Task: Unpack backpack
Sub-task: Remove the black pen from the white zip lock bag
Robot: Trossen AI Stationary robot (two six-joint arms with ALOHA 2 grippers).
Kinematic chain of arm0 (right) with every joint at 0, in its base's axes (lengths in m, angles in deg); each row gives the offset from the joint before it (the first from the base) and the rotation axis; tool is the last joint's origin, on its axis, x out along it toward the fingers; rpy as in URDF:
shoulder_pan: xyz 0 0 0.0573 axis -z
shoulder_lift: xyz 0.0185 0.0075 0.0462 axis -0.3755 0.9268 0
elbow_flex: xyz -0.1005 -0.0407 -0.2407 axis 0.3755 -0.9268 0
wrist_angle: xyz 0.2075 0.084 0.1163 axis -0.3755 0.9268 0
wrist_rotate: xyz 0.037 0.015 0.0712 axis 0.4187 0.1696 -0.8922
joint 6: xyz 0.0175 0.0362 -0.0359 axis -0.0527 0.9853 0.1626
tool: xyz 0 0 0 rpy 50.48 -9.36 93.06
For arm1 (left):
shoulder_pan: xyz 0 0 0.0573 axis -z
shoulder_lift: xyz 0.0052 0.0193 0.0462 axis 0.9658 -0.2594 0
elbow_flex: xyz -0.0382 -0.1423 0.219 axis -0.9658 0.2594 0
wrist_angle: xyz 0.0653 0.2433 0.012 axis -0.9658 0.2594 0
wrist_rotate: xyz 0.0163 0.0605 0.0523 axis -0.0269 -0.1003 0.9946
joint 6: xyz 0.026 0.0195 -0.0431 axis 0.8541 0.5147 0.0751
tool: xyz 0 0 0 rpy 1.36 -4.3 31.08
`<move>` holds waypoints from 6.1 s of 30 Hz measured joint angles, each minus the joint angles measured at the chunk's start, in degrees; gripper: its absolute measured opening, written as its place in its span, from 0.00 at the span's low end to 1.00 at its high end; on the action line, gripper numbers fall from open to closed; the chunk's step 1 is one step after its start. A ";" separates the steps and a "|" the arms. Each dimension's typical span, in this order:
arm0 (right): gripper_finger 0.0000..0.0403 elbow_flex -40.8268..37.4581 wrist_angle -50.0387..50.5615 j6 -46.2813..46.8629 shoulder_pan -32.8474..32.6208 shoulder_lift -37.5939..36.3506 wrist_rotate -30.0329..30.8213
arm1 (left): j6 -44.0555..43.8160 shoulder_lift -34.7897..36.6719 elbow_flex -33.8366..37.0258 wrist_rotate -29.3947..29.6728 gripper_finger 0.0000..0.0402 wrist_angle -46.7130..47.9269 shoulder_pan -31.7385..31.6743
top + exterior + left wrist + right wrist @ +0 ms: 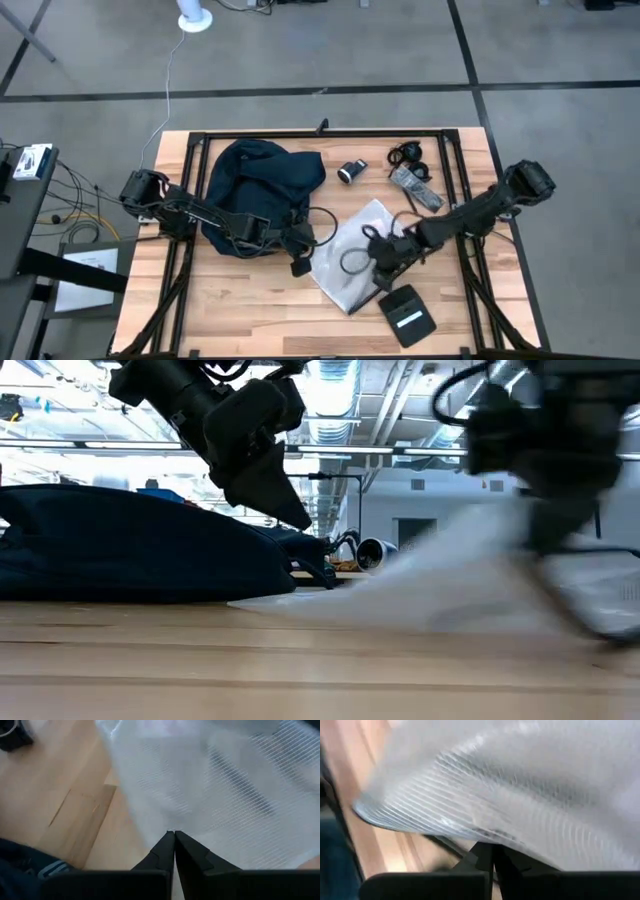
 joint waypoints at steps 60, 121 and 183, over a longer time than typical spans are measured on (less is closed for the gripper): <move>0.00 2.95 -9.07 -34.28 -2.33 -0.04 19.12 | 14.53 -3.61 1.46 20.15 0.13 -2.12 -0.29; 0.13 10.11 -15.17 -34.77 18.57 23.50 19.20 | 5.37 -3.67 1.49 20.48 0.13 -0.33 1.15; 0.16 -2.19 23.53 -26.99 55.03 -13.18 12.26 | -7.32 -3.67 1.48 26.99 0.13 -1.35 10.59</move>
